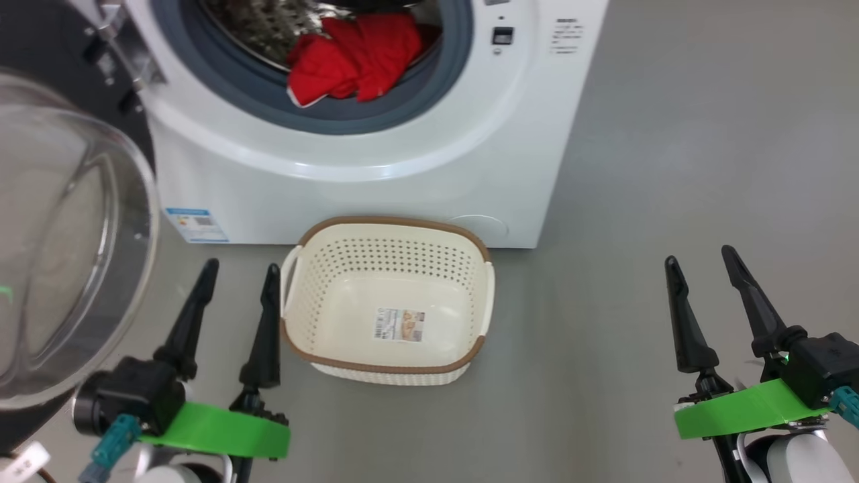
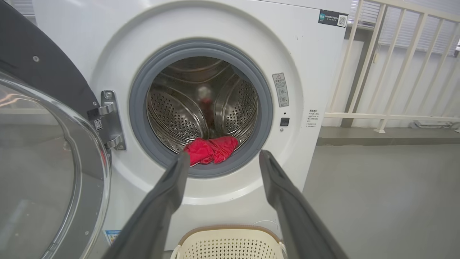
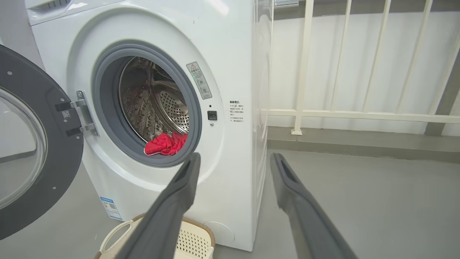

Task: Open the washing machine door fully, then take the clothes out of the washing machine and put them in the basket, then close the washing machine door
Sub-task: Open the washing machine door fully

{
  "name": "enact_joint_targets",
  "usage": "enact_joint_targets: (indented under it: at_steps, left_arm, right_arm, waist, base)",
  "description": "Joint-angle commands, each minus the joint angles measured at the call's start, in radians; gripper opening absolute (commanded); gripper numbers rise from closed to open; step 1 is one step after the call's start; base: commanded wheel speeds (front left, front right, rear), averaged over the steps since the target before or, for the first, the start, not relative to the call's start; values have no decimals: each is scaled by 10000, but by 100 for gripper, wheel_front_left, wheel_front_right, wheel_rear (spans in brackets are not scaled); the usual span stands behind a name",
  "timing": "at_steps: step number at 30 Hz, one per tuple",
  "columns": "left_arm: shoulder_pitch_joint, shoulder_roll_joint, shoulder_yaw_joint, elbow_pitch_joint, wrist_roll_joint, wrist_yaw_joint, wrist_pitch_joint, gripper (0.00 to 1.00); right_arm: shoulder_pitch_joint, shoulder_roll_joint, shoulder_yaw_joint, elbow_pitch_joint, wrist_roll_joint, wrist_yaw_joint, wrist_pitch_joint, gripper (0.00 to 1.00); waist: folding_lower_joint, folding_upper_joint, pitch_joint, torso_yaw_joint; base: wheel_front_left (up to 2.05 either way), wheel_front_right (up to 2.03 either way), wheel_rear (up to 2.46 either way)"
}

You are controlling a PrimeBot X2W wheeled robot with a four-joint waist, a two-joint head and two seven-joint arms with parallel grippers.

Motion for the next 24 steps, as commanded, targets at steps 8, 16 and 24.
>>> enact_joint_targets:
  at_steps: [8, 16, 24]
  left_arm:
    - [464, 177, 337, 277, 35, -122, -454, 100]
    - [1073, 58, 375, 357, 85, -77, -599, 100]
    - [1692, 60, 499, 206, 40, -38, -632, 100]
  right_arm:
    - [-72, 1, 247, -220, -77, 63, -196, 100]
    - [333, 1, 298, -346, -76, 63, -226, 100]
    - [941, 1, 157, -523, -142, 63, -233, 100]
  waist:
    - [0, 0, -283, -943]
    - [0, 0, -701, -1187]
    - [0, 0, -1052, -1156]
  base:
    - [0, 0, 0]
    - [0, 0, 0]
    - [0, 0, 0]
